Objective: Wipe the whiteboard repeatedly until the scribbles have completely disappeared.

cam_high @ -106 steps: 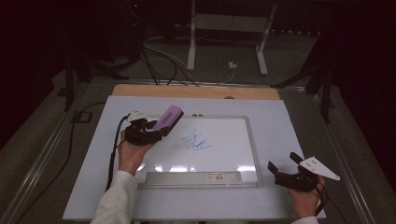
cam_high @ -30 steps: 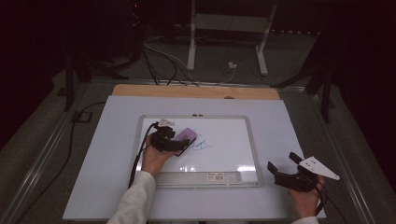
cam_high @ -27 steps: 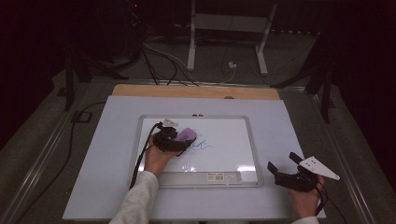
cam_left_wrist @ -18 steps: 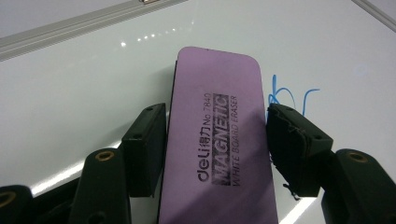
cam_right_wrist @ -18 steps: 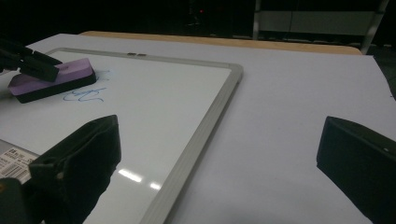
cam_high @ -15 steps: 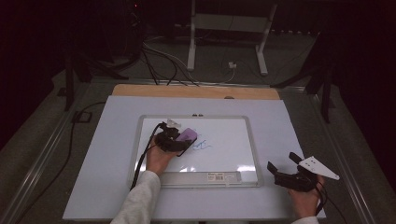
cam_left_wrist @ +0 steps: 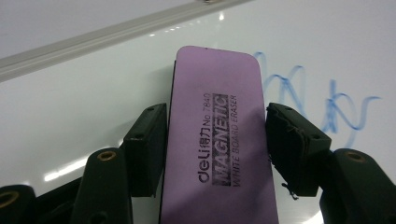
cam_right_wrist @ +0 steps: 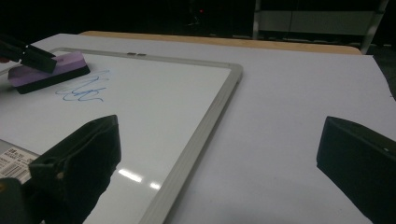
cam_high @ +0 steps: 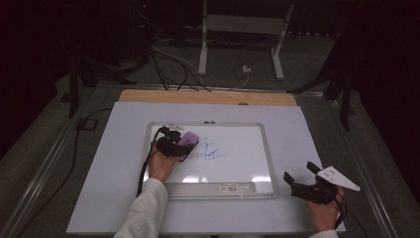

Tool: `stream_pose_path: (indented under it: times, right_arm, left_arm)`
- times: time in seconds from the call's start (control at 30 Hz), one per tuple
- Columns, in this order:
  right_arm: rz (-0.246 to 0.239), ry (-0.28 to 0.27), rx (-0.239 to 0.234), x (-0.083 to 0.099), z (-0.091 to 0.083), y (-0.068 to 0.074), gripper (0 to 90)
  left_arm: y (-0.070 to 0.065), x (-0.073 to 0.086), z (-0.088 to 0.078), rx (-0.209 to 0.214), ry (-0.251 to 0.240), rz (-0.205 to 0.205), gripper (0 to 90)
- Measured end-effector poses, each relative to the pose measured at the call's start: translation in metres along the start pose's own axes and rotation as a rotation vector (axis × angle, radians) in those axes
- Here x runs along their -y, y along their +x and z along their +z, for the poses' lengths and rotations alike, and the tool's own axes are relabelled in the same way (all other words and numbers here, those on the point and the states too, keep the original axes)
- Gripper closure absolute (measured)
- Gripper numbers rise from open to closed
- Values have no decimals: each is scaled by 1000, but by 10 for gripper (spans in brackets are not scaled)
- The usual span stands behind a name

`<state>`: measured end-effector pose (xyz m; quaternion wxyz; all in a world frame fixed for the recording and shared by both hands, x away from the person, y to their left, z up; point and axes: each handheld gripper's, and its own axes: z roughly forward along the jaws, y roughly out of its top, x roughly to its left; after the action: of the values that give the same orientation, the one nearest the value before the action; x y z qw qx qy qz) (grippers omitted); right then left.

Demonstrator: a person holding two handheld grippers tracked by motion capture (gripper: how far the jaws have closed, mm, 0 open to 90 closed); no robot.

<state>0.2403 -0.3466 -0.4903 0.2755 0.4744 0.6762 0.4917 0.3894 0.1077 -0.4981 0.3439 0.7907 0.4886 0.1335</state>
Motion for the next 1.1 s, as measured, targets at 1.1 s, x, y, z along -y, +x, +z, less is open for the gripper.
stream_pose_path:
  times: [1.1]
  right_arm:
    - [-3, 2, -2, 0, 0, 1, 0]
  left_arm:
    - [-22, 9, -7, 7, 28, 32, 420]
